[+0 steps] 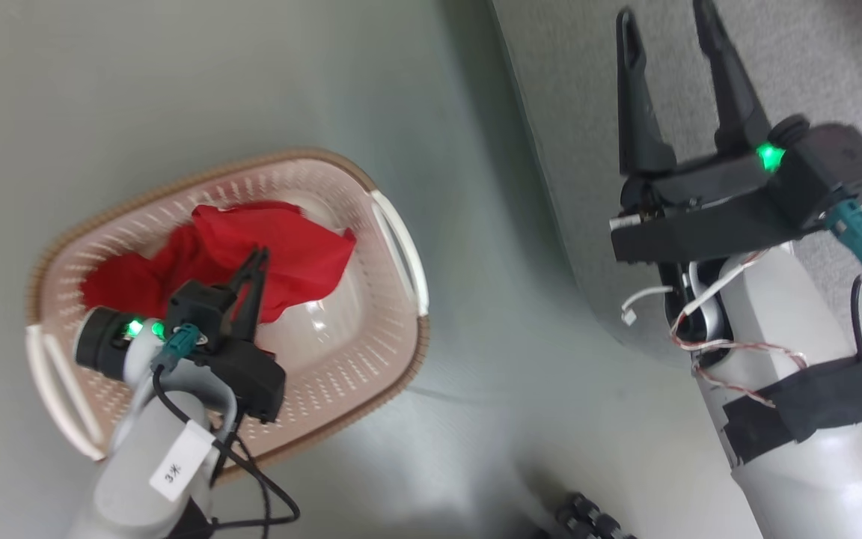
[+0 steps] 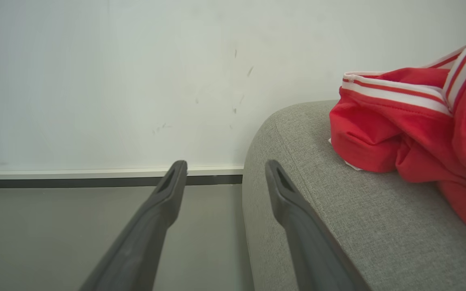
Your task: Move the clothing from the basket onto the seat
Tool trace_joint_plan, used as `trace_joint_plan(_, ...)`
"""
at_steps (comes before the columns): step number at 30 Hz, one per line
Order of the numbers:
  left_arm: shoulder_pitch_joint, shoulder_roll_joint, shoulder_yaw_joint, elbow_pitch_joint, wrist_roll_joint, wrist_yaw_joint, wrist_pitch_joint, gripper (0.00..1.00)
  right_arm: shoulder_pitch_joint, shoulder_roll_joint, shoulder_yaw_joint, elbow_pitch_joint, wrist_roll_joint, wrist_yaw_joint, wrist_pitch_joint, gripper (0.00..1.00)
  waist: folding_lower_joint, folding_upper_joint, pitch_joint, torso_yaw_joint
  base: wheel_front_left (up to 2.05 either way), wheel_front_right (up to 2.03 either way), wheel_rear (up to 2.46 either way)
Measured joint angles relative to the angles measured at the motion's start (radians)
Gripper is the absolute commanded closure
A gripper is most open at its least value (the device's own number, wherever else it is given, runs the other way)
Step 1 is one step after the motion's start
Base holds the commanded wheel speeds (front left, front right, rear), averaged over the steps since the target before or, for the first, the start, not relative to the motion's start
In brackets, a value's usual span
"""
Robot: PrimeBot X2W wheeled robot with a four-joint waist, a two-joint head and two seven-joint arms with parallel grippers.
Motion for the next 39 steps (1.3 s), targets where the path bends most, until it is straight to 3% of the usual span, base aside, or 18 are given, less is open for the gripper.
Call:
trace_joint_plan(20,0.126,-0.057,0.022,-0.217,-0.058,-0.010,-0.011,1.00,0.148,-0.014,-0.011,0.088,-0.016,0.009,0.000,0.00,-0.0001,-0.0001,-0.286,0.133,0.00,0.00,0.00)
trace_joint_plan(39,0.223,-0.001,0.073,-0.362,-0.078,-0.019,-0.011,1.00,0.281,-0.011,0.025,0.182,-0.019,0.033,0.001,0.00,0.0000,-0.0001,-0.579,0.191,0.00,0.00,0.00)
